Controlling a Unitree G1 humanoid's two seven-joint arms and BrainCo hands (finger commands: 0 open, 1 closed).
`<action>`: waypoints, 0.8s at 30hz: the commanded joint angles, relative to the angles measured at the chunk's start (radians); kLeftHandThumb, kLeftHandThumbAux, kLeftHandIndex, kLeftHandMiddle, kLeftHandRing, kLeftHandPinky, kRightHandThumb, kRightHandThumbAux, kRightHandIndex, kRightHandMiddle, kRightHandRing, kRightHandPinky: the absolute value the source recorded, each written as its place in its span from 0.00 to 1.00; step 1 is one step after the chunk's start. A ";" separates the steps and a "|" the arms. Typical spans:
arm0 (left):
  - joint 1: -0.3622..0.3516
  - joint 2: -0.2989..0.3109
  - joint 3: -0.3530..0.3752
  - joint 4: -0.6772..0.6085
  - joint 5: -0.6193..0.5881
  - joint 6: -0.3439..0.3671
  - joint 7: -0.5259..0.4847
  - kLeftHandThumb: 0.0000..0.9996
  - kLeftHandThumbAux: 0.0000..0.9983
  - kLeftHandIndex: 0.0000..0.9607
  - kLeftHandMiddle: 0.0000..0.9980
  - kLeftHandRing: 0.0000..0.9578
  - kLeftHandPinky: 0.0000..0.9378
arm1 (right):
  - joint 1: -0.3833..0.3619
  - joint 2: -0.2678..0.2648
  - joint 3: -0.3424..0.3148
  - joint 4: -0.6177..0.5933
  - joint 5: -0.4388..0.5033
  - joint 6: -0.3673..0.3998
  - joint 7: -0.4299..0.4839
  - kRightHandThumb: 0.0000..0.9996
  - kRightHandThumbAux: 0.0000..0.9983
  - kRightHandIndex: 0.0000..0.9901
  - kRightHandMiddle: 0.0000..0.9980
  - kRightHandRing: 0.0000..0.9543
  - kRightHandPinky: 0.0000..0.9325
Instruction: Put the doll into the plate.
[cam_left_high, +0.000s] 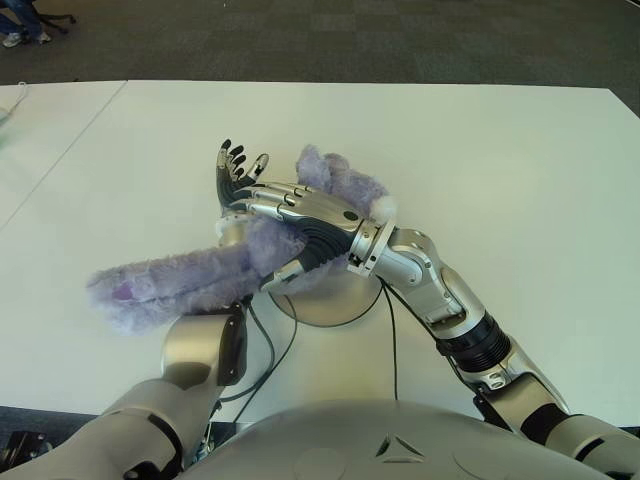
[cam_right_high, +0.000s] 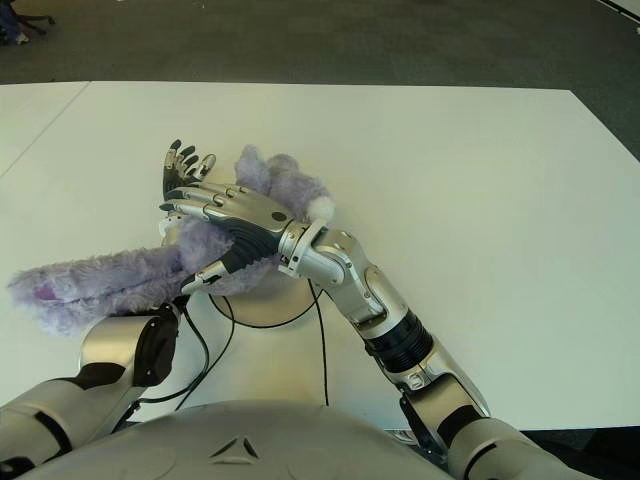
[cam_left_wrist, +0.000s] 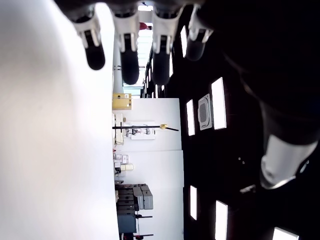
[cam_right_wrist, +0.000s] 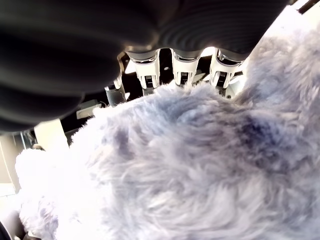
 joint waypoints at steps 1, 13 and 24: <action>0.271 -0.029 0.009 0.183 0.002 0.087 -0.036 0.00 0.61 0.09 0.20 0.18 0.15 | -0.009 0.001 0.006 0.007 0.006 0.025 0.024 0.06 0.28 0.00 0.00 0.00 0.00; 0.270 -0.023 0.017 0.184 -0.005 0.091 -0.037 0.00 0.62 0.08 0.16 0.15 0.10 | -0.014 0.013 0.013 0.018 -0.003 0.027 0.020 0.06 0.28 0.00 0.00 0.00 0.00; 0.265 -0.027 0.017 0.183 -0.007 0.097 -0.035 0.00 0.61 0.09 0.18 0.17 0.14 | -0.879 -0.243 -0.735 0.691 0.595 0.031 -0.249 0.00 0.56 0.00 0.00 0.00 0.00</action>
